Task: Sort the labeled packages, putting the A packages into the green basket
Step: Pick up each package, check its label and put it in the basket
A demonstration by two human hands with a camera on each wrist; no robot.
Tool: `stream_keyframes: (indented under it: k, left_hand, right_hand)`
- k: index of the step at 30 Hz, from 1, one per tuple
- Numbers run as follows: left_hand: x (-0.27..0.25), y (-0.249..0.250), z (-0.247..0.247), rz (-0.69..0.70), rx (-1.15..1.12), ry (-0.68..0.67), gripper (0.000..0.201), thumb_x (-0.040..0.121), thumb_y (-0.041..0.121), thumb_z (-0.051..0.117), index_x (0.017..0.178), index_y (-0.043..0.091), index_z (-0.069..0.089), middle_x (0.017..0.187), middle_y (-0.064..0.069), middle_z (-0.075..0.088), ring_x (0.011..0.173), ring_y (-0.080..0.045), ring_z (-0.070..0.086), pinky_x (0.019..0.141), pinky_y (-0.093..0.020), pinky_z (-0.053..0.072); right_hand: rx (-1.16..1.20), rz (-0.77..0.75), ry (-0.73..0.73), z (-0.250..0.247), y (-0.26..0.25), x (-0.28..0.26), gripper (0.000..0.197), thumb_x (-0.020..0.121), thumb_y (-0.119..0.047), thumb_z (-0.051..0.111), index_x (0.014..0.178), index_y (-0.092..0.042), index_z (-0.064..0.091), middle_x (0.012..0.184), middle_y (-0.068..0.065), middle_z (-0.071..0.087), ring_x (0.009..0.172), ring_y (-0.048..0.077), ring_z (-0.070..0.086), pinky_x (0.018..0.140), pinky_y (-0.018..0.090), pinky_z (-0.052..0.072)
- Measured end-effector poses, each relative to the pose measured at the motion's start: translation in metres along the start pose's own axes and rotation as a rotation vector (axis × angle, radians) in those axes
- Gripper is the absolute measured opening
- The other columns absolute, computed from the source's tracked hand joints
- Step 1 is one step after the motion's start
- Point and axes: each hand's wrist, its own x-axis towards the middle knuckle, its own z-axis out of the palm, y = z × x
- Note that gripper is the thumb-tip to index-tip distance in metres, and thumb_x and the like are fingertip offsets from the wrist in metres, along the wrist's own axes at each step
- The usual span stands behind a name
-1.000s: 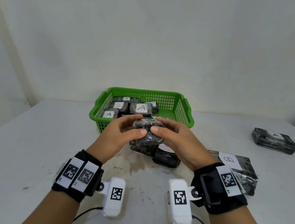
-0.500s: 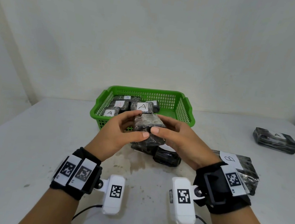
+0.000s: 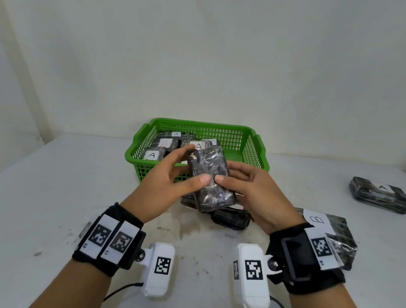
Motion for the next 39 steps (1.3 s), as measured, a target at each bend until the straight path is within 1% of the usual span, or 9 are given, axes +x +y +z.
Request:
stream_keyframes:
  k: [3,8,11,14,18,22,29,35,39]
  left_hand:
    - [0.002,0.000,-0.002,0.059,0.052,0.114,0.061,0.078,0.008,0.081,0.134,0.017,0.058,0.121,0.000,0.070,0.112,-0.017,0.068,0.091,-0.037,0.059]
    - [0.000,0.000,-0.002,0.185,0.061,0.109,0.057,0.070,-0.012,0.080,0.120,0.012,0.065,0.116,-0.004,0.072,0.108,-0.021,0.069,0.094,-0.041,0.057]
    - [-0.001,0.002,0.000,0.225,0.074,0.078,0.057,0.070,-0.012,0.081,0.117,0.015,0.067,0.119,-0.001,0.070,0.113,-0.020,0.067,0.100,-0.047,0.053]
    - [-0.002,0.000,-0.001,0.200,0.132,0.009,0.072,0.071,0.019,0.087,0.136,0.025,0.055,0.136,0.008,0.060,0.131,-0.012,0.053,0.107,-0.040,0.046]
    - [-0.001,-0.003,-0.001,0.000,0.094,-0.013,0.084,0.066,0.052,0.075,0.141,0.024,0.049,0.135,0.007,0.061,0.126,-0.009,0.058,0.099,-0.027,0.052]
    - [0.002,-0.008,-0.003,-0.005,0.109,0.030,0.089,0.058,0.044,0.084,0.138,0.022,0.053,0.129,0.003,0.066,0.119,-0.009,0.063,0.098,-0.034,0.055]
    - [0.001,-0.004,-0.006,0.017,0.098,0.010,0.098,0.057,0.040,0.085,0.144,0.019,0.047,0.135,0.005,0.061,0.125,-0.009,0.058,0.102,-0.034,0.052]
    - [-0.001,-0.003,-0.010,-0.004,0.020,-0.072,0.100,0.059,0.031,0.085,0.148,0.016,0.041,0.138,0.001,0.059,0.127,-0.012,0.057,0.092,-0.024,0.054]
    - [0.001,-0.005,-0.002,0.061,0.059,0.076,0.095,0.055,0.031,0.089,0.141,0.017,0.049,0.133,0.003,0.061,0.125,-0.010,0.058,0.092,-0.023,0.055]
  right_hand:
    - [-0.080,-0.047,0.009,0.001,-0.004,-0.002,0.049,0.083,-0.013,0.085,0.129,-0.017,0.068,0.122,0.006,0.077,0.110,0.023,0.075,0.092,0.044,0.061]
    - [-0.107,0.068,-0.052,0.003,-0.009,-0.007,0.071,0.068,-0.071,0.081,0.124,-0.026,0.072,0.118,0.001,0.078,0.110,0.025,0.075,0.101,0.045,0.057]
    - [-0.057,0.071,-0.069,0.004,-0.010,-0.009,0.053,0.081,-0.053,0.075,0.118,-0.016,0.076,0.118,0.010,0.078,0.109,0.030,0.074,0.104,0.043,0.057]
    - [-0.017,0.015,-0.043,0.002,-0.005,-0.006,0.044,0.087,-0.029,0.081,0.124,-0.008,0.071,0.121,0.012,0.077,0.111,0.023,0.073,0.108,0.040,0.055]
    - [-0.100,-0.066,-0.023,-0.001,-0.004,-0.002,0.077,0.063,-0.045,0.095,0.130,-0.020,0.067,0.127,-0.001,0.075,0.119,0.013,0.071,0.110,0.038,0.051]
    - [-0.150,-0.121,-0.104,0.002,-0.009,-0.008,0.054,0.066,-0.029,0.092,0.116,-0.029,0.071,0.113,-0.013,0.079,0.110,0.003,0.072,0.102,0.025,0.055]
    - [-0.189,-0.176,-0.050,0.000,-0.010,-0.006,0.091,0.057,-0.040,0.093,0.141,-0.023,0.060,0.132,-0.011,0.072,0.126,0.002,0.064,0.114,0.036,0.048]
    - [-0.248,-0.167,-0.065,-0.002,-0.011,-0.009,0.079,0.077,-0.006,0.089,0.146,-0.023,0.055,0.135,-0.013,0.068,0.129,0.000,0.061,0.117,0.037,0.045]
    - [-0.211,-0.127,-0.101,-0.001,-0.011,-0.008,0.094,0.067,-0.035,0.094,0.150,-0.024,0.052,0.141,-0.013,0.066,0.131,0.002,0.060,0.113,0.033,0.047]
